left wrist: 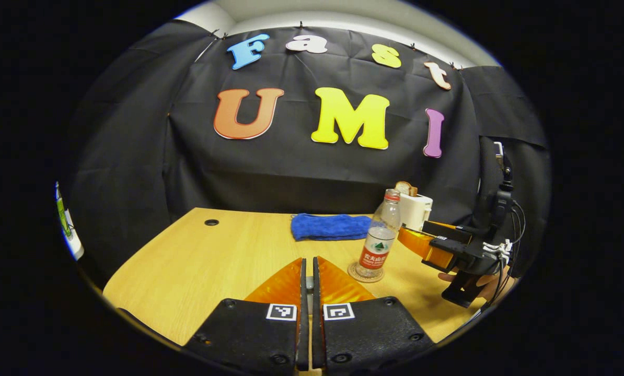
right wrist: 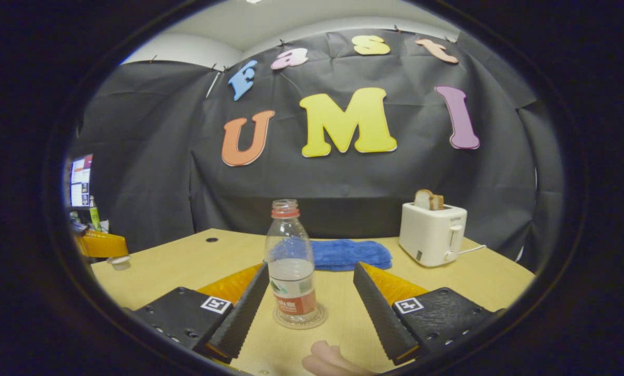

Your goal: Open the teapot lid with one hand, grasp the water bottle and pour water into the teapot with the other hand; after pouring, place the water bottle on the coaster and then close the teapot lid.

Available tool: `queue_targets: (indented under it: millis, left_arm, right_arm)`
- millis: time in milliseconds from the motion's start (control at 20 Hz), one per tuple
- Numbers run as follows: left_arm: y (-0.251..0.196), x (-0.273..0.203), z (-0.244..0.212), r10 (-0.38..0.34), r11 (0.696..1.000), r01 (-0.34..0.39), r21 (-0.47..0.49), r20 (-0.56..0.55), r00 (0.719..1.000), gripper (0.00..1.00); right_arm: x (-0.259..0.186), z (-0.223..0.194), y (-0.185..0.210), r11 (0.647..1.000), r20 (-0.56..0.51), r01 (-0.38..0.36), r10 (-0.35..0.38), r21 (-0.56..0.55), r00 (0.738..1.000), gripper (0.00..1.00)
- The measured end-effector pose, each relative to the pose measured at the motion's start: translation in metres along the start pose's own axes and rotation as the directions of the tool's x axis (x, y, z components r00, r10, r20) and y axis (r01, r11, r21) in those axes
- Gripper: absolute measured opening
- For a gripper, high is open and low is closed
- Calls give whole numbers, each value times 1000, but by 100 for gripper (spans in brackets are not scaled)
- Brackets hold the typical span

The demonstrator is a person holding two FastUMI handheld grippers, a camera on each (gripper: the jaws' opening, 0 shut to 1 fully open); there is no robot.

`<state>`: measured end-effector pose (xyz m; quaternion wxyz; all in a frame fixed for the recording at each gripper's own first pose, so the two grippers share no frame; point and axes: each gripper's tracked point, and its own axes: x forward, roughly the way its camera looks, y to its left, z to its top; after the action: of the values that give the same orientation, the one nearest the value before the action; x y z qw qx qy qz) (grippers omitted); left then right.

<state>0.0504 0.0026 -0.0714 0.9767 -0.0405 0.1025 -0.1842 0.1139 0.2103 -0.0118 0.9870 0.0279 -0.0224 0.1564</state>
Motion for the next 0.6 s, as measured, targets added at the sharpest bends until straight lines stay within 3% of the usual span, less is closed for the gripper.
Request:
queue_targets:
  millis: [350, 600]
  left_arm:
    - [-59, 33, -27, -136, 990, 137, -28, 17, 991, 5]
    - [-52, 56, -60, -76, 997, 76, 2, -50, 996, 5]
  right_arm:
    - [-44, -4, -35, 997, 39, 42, -40, -70, 998, 97]
    - [-74, -1, -55, 997, 81, 52, -47, -54, 996, 97]
